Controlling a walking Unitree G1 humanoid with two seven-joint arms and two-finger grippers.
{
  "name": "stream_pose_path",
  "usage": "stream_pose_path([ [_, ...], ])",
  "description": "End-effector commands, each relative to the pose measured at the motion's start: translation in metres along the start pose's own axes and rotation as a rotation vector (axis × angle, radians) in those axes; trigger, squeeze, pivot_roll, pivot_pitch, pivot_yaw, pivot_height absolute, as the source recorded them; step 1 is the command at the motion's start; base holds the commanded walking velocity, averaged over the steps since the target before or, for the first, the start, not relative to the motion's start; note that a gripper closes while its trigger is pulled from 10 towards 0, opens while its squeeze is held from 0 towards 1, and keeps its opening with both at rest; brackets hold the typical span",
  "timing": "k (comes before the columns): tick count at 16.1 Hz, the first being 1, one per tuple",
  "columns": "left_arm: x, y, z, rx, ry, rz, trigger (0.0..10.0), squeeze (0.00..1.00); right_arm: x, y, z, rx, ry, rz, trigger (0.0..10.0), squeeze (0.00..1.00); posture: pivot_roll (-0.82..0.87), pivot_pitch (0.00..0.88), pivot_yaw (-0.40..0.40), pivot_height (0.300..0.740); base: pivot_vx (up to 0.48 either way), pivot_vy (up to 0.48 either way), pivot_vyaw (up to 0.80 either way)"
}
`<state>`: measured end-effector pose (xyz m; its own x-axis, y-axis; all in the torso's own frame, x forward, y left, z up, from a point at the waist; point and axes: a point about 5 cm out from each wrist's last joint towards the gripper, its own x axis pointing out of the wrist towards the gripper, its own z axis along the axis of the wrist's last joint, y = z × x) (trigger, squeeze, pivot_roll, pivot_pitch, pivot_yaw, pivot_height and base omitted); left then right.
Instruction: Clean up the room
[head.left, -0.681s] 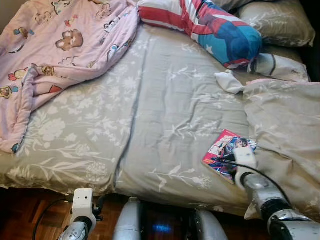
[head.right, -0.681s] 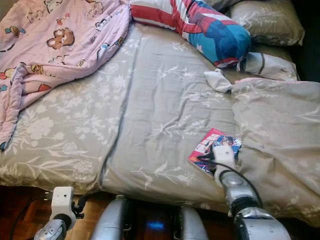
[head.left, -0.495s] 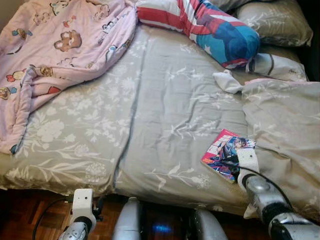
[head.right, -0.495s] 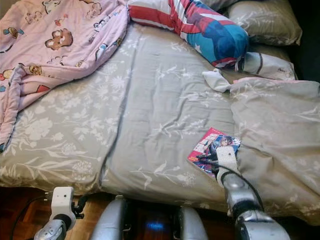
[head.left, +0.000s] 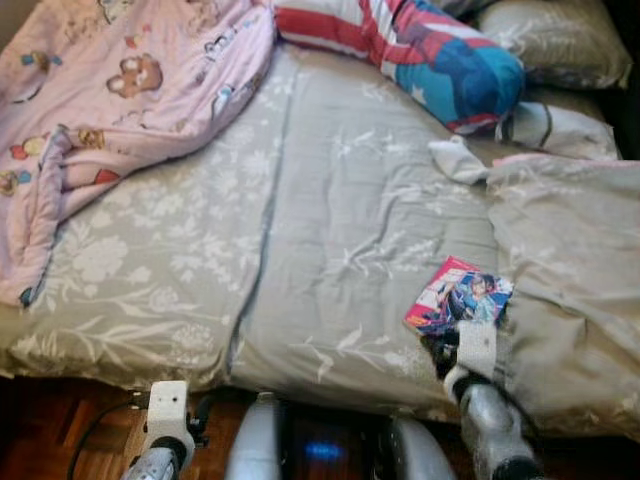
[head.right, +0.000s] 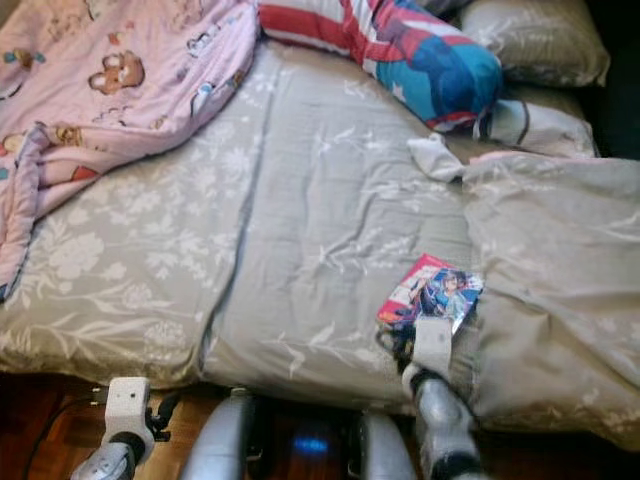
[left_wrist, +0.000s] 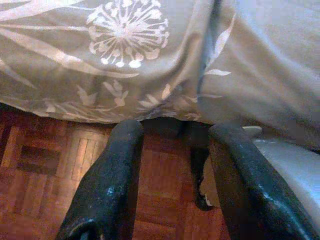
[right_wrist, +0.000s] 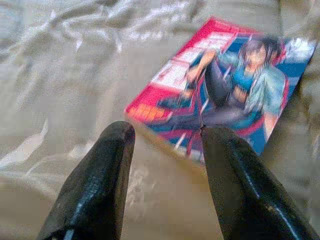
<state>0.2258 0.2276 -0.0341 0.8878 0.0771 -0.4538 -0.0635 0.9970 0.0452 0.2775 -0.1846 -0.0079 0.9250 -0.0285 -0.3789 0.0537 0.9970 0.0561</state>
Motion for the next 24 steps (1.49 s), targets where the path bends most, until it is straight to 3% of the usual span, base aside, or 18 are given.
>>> stream_pose_path([
  [1,-0.006,-0.002,-0.014,0.007,0.054,-0.005,10.0,0.00,-0.006,-0.004,-0.010,0.009,0.021,-0.004,10.0,0.00,0.15,0.271,0.001,0.670,0.000,0.000,0.00],
  [21,-0.007,-0.007,-0.013,0.007,0.033,-0.025,10.0,0.00,-0.001,0.003,-0.003,0.029,0.001,-0.011,10.0,0.00,0.16,0.302,0.004,0.662,0.000,0.000,0.00],
  [24,-0.007,-0.006,-0.014,0.009,0.036,-0.023,10.0,0.00,0.002,0.007,0.002,0.026,-0.021,0.007,10.0,0.00,0.16,0.303,0.004,0.627,0.000,0.000,0.00],
])
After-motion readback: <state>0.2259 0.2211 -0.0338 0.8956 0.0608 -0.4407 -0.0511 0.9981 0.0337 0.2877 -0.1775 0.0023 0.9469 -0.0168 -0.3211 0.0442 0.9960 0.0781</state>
